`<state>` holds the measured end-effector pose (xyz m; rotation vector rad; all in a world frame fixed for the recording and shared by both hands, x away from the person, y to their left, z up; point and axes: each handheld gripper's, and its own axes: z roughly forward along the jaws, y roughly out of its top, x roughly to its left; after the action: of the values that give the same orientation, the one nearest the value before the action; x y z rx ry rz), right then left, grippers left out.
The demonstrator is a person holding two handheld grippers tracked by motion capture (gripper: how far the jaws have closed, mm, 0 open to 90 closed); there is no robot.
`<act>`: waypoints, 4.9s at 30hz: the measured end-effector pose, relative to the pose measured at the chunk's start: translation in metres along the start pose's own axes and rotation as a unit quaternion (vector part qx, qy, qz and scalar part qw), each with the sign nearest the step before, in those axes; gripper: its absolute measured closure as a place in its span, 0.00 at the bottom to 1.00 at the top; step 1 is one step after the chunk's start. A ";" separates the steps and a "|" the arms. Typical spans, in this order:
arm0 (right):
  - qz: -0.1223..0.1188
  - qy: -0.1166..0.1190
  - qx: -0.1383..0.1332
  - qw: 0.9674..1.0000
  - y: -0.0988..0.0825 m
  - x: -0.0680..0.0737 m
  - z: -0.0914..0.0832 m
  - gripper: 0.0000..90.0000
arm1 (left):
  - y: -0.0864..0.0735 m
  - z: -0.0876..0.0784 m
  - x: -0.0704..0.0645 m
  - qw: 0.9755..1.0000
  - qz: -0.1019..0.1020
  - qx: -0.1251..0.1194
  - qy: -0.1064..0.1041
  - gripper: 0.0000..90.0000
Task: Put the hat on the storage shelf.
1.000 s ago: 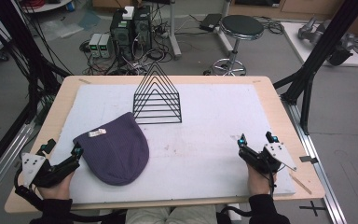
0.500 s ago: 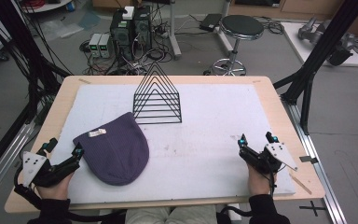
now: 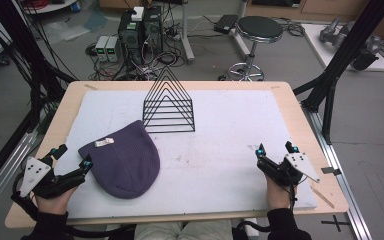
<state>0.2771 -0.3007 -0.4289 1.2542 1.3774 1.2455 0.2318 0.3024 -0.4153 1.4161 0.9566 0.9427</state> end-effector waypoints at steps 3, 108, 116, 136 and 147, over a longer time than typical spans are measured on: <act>0.000 0.001 0.000 1.000 0.000 0.000 0.000 0.10 | 0.002 0.002 -0.001 1.000 0.013 0.010 -0.025 0.18; 0.002 0.016 0.011 1.000 0.000 0.002 0.001 0.10 | -0.025 0.049 -0.055 0.891 0.204 0.262 -0.311 0.71; 0.004 0.017 0.012 1.000 0.000 0.003 0.001 0.10 | -0.021 0.049 -0.056 0.903 0.179 0.266 -0.287 0.85; 0.002 0.018 0.012 1.000 0.000 0.003 0.002 0.10 | 0.014 0.043 -0.048 0.930 0.102 0.190 -0.298 0.87; -0.001 0.024 0.006 1.000 0.001 0.004 0.001 0.10 | 0.040 0.052 -0.058 0.934 0.082 0.148 -0.313 0.86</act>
<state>0.2782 -0.2963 -0.4276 1.2387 1.4213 1.2747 0.2616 0.2288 -0.3794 1.9182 0.5101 0.4088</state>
